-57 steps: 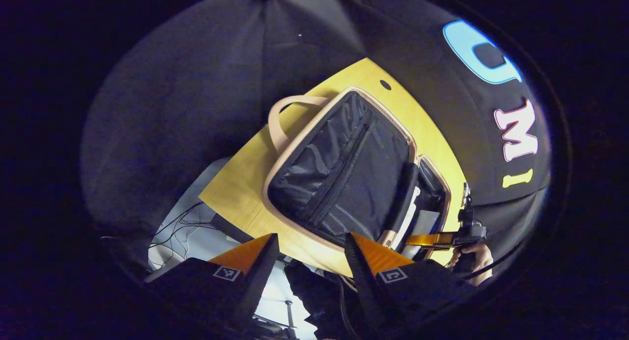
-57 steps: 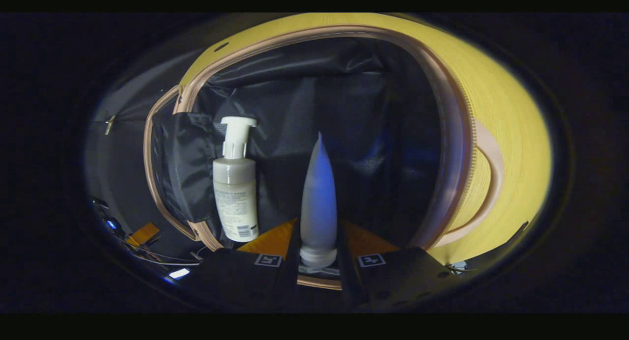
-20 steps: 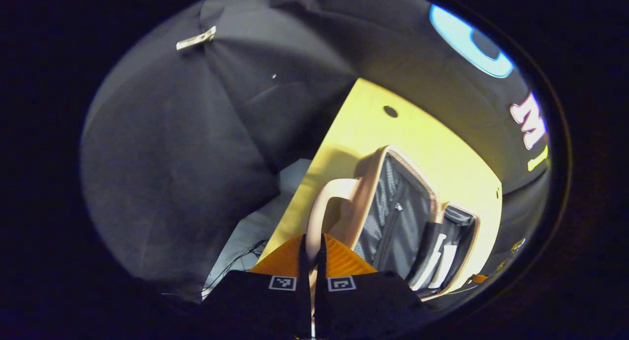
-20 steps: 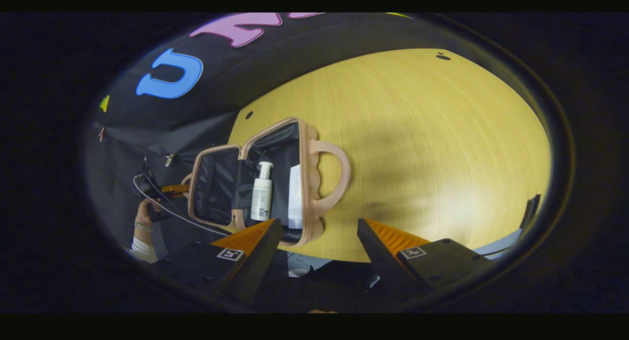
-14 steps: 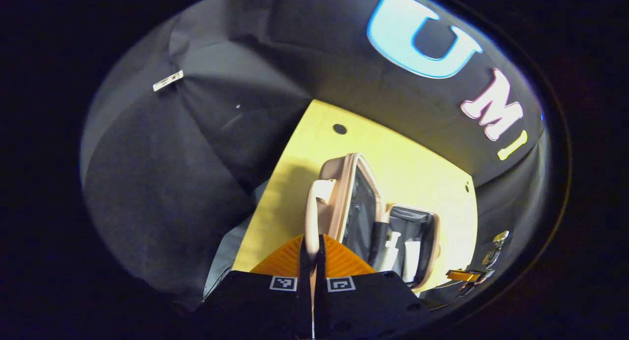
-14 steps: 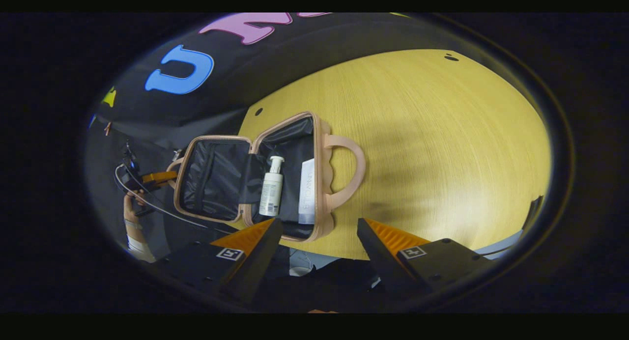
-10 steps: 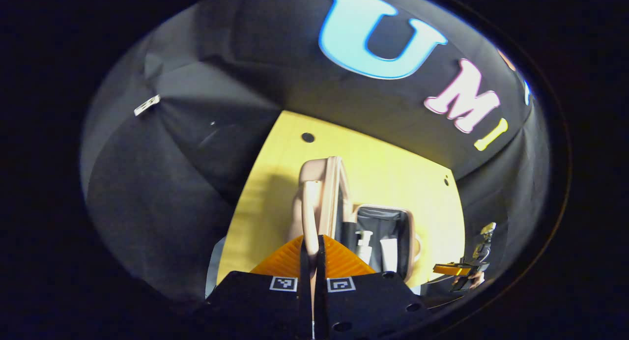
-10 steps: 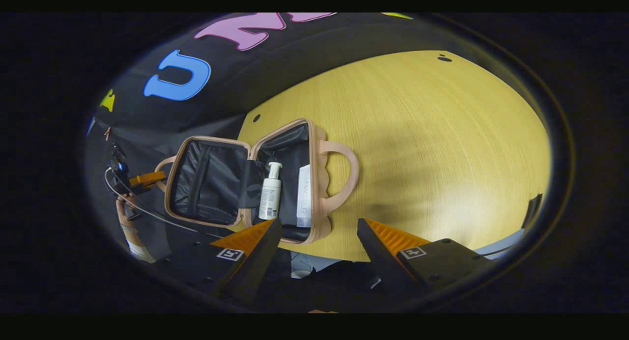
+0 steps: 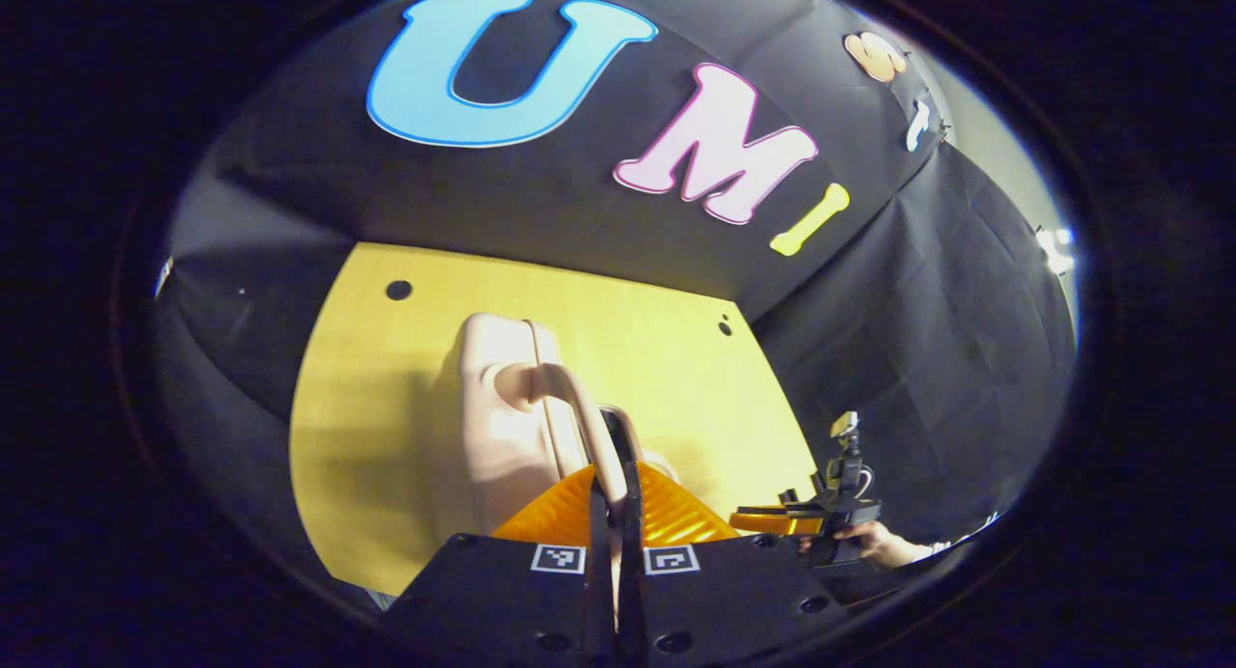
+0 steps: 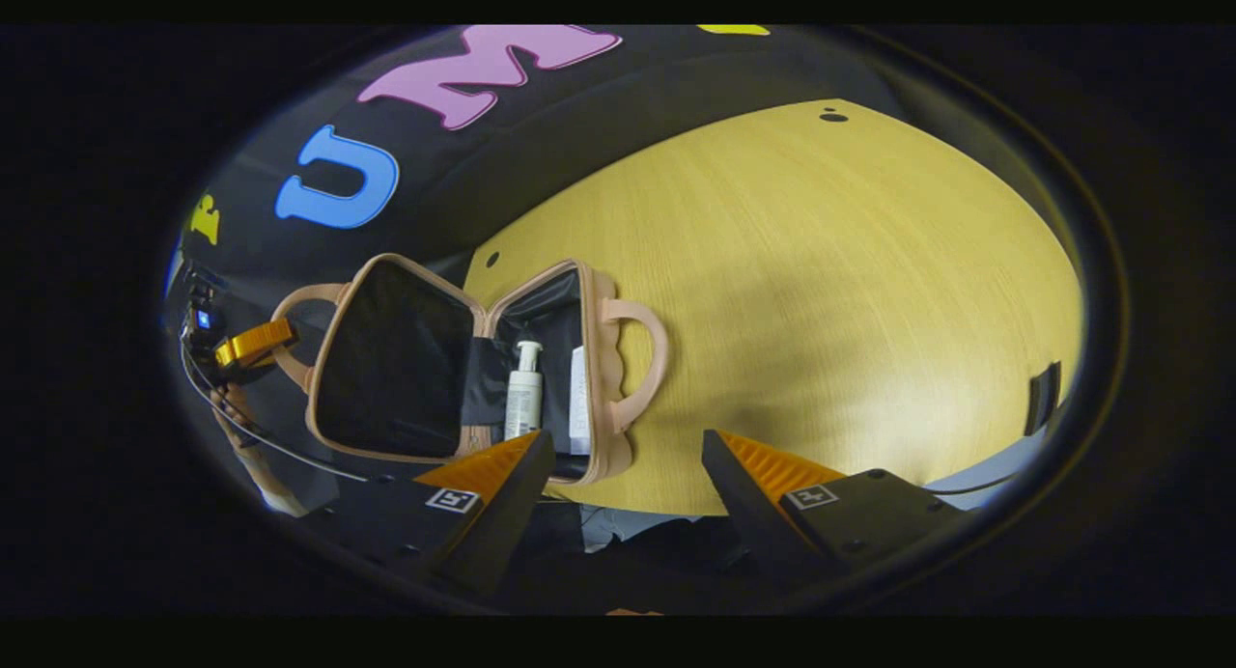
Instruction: First open the suitcase, pack the skin care products into it, and then close the suitcase.
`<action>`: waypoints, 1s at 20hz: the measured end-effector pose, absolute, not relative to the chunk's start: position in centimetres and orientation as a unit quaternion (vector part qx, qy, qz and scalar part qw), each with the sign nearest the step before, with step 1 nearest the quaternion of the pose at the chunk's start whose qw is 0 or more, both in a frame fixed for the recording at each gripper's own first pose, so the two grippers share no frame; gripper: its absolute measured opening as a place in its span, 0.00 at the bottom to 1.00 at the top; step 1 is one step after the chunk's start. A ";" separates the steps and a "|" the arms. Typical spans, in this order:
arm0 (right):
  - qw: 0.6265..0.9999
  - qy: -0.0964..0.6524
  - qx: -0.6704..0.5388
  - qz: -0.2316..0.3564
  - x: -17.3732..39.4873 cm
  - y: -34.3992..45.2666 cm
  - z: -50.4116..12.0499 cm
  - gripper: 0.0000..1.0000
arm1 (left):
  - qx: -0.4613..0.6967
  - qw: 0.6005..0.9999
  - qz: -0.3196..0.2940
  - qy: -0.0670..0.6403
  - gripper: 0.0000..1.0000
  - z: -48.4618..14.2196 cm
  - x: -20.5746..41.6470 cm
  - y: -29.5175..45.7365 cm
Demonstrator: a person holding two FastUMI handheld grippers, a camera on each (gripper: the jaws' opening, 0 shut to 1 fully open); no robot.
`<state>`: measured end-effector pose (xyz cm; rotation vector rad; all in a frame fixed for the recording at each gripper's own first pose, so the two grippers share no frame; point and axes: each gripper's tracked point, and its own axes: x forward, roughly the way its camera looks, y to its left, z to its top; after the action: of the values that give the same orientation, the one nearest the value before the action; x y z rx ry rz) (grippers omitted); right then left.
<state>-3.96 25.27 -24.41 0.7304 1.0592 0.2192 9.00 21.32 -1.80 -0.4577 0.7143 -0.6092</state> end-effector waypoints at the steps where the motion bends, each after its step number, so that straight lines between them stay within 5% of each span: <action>1: 0.795 0.491 0.343 0.097 -4.2 24.8 -24.4 0.98 | -0.234 0.855 -0.307 0.346 0.07 -2.1 9.1 19.1; 10: 0.801 0.464 0.379 0.014 -6.9 17.4 -25.1 0.98 | -0.146 0.802 -0.361 0.453 0.08 -15.6 10.9 2.3; 20: 0.795 0.439 0.411 -0.078 -10.6 10.0 -24.6 0.98 | -0.059 0.800 -0.319 0.504 0.13 -22.2 11.7 -2.1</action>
<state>-10.60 10.02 -24.61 0.8829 0.9442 -0.1671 11.70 -2.14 -22.19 -0.1268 1.0808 -0.6849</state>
